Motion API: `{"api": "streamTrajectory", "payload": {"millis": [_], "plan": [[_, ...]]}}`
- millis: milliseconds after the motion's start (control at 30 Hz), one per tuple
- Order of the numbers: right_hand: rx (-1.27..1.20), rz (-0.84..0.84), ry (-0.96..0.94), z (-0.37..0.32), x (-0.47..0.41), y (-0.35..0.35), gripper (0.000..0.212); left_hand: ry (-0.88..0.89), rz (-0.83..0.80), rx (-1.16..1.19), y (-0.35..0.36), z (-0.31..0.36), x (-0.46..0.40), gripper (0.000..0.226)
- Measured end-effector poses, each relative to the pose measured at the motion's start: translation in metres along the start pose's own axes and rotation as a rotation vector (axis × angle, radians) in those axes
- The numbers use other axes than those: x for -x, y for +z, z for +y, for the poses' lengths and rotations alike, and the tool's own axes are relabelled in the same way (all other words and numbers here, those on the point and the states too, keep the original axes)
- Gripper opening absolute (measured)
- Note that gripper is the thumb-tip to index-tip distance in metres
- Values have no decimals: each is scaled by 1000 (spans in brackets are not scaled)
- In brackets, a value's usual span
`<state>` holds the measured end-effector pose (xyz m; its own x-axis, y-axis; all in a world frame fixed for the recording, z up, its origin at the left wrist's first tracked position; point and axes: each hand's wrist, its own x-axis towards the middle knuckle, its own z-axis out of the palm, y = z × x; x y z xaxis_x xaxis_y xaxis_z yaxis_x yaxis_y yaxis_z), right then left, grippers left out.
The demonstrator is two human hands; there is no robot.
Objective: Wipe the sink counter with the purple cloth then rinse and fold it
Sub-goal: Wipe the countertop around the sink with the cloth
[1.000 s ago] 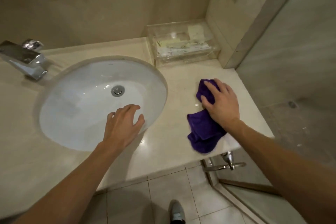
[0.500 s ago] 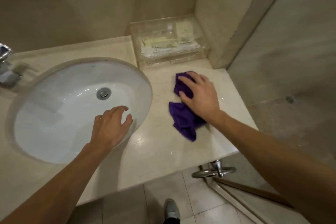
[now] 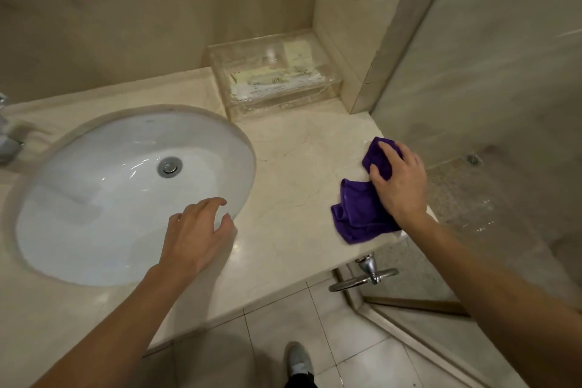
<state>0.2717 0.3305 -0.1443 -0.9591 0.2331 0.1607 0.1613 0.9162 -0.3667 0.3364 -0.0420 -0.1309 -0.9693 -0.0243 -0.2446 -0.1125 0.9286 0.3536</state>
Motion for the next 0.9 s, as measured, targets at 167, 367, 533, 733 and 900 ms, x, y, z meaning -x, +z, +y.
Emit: {"api": "streamTrajectory", "payload": {"millis": [167,367,533,733,900], "plan": [[2,-29,-67,-13,-23,7,51,-15,27,24,-1,-16,10,39],[-17,-55,-118,-73,-60,34,54,-58,54,-18,-6,-41,4,38],[-43,-147,-298,-102,-32,41,51,-108,72,-15,-10,-47,2,38],[-41,-142,-341,-102,40,34,52,-81,26,-38,-18,-53,19,40],[-40,-120,-250,-124,106,37,52,-24,-3,-55,-30,-77,34,40]]}}
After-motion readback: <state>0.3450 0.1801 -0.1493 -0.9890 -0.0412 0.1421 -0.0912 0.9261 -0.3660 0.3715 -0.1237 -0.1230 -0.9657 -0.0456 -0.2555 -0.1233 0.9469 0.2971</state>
